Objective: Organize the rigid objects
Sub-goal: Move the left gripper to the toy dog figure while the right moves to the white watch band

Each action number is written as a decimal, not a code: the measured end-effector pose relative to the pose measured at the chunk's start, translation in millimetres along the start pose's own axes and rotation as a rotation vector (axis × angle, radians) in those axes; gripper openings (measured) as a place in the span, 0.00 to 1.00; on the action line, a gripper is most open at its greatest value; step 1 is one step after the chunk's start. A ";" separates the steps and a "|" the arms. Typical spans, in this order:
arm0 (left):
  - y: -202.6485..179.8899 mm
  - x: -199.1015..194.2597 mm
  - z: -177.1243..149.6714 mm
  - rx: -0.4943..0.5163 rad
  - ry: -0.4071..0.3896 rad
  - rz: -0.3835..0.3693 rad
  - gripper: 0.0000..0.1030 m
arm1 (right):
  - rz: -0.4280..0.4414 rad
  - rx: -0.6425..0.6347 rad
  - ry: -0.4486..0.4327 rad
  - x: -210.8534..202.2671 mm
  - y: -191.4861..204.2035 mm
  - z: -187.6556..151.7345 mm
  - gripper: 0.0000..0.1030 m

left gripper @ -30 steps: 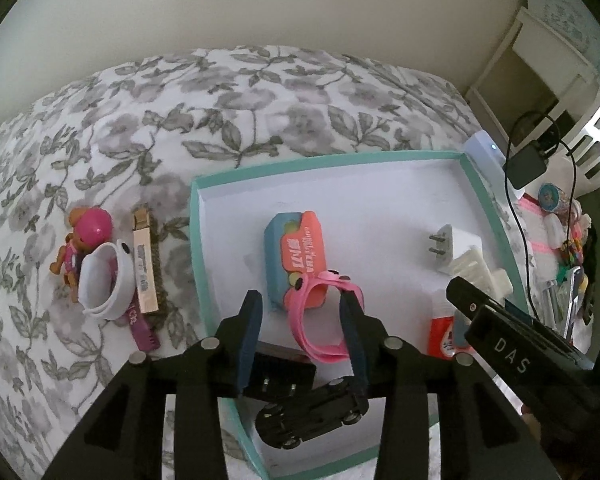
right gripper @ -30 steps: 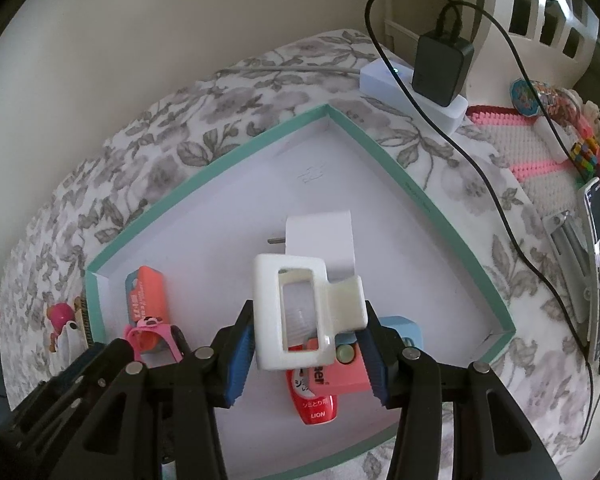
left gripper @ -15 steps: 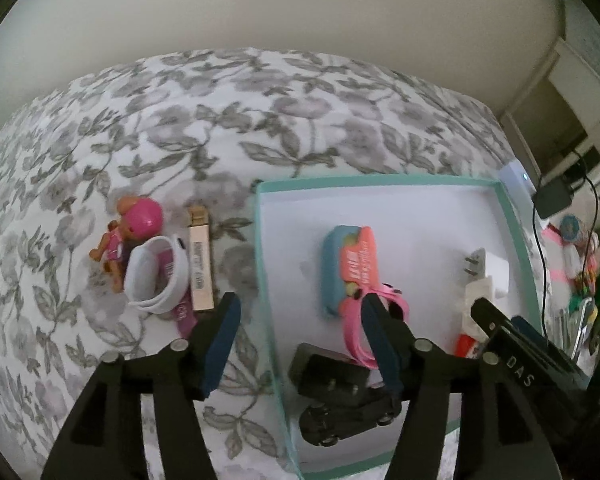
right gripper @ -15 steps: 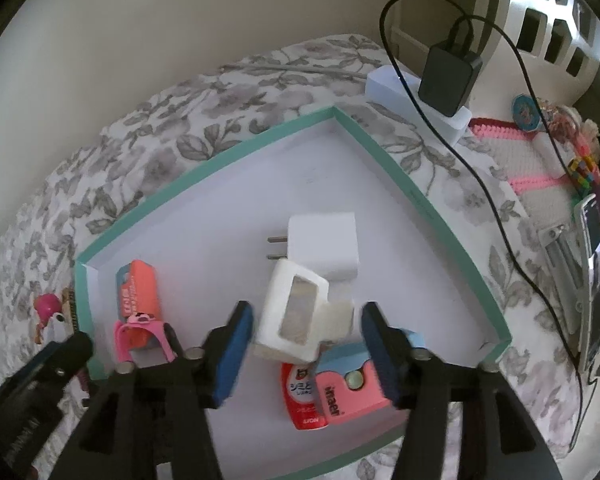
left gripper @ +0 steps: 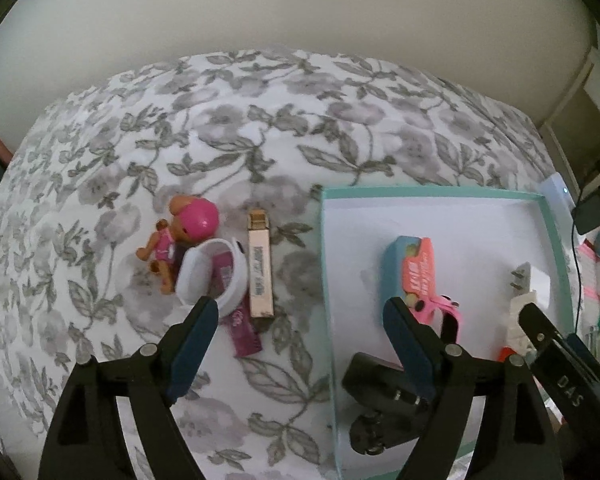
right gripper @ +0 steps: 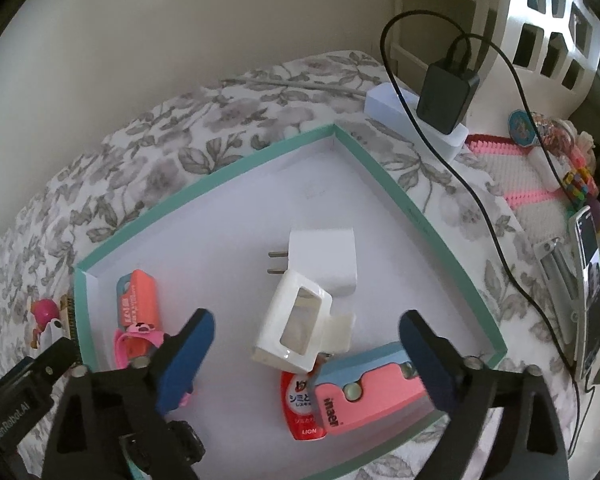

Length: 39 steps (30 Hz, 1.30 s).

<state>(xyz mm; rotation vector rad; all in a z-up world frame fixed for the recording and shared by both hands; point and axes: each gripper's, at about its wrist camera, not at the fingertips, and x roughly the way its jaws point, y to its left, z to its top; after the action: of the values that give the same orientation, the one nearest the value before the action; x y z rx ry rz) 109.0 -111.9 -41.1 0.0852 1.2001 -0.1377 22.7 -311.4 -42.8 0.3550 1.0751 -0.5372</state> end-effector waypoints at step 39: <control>195.7 -35.0 7.3 -0.388 -0.187 0.132 0.98 | 0.118 -0.293 -0.103 -32.2 111.8 -16.8 1.00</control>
<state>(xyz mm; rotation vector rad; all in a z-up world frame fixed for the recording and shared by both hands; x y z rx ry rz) 133.0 82.7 -7.3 -0.1846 1.0129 0.1996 62.8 -203.4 -19.4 0.1301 1.0094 -0.2842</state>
